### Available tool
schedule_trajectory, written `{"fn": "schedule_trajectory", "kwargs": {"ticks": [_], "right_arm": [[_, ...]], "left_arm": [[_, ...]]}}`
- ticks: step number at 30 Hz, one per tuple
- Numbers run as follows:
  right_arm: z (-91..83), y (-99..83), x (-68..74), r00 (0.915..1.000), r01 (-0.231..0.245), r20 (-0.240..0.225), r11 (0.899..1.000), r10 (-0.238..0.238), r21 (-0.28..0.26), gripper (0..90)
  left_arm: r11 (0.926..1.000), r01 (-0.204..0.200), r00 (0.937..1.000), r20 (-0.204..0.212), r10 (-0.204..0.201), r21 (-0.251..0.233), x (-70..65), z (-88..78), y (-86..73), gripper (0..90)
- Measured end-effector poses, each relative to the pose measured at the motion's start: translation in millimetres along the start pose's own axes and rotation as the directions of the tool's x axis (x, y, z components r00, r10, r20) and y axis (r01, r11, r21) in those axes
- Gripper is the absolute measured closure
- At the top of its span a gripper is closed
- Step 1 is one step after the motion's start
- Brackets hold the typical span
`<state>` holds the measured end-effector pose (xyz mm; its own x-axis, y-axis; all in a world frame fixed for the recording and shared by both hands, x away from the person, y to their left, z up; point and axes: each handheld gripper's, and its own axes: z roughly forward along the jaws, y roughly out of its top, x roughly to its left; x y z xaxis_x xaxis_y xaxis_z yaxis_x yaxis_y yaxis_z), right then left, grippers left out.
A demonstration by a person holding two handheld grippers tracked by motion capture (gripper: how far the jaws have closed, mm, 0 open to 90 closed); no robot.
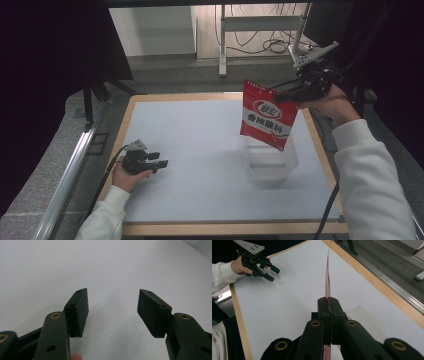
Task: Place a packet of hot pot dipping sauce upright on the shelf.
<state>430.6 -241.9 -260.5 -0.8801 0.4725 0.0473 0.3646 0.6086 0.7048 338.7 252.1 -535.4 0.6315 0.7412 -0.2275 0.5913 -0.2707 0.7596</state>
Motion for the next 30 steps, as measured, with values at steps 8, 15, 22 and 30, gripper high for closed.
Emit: {"fn": "schedule_trajectory", "kwargs": {"ticks": [8,15,22,30], "right_arm": [[-1.2,-10.2,-8.1,0.9993,-0.009,-0.035,1.000,0.009,0.008,89.7],[-3.7,-13.6,-14.3,0.9986,-0.002,-0.053,1.000,0.002,0.000,89.7],[-6.2,-16.6,-18.6,0.9981,0.006,-0.062,1.000,-0.007,-0.007,89.7],[0.5,-23.7,-26.3,0.9976,0.007,-0.069,1.000,-0.008,-0.005,89.6]], "left_arm": [[1.0000,-0.002,1.0000,-0.002,0.002,0.004,-0.2,1.0,-0.3,41.6],[1.0000,0.000,0.9999,-0.010,0.000,0.000,-0.1,-1.0,0.7,41.5],[0.9999,0.006,0.9998,-0.021,-0.007,-0.008,-0.7,-2.9,1.7,41.4],[0.9999,0.005,0.9997,-0.023,-0.005,-0.011,-1.6,-3.5,2.7,41.2]]}}
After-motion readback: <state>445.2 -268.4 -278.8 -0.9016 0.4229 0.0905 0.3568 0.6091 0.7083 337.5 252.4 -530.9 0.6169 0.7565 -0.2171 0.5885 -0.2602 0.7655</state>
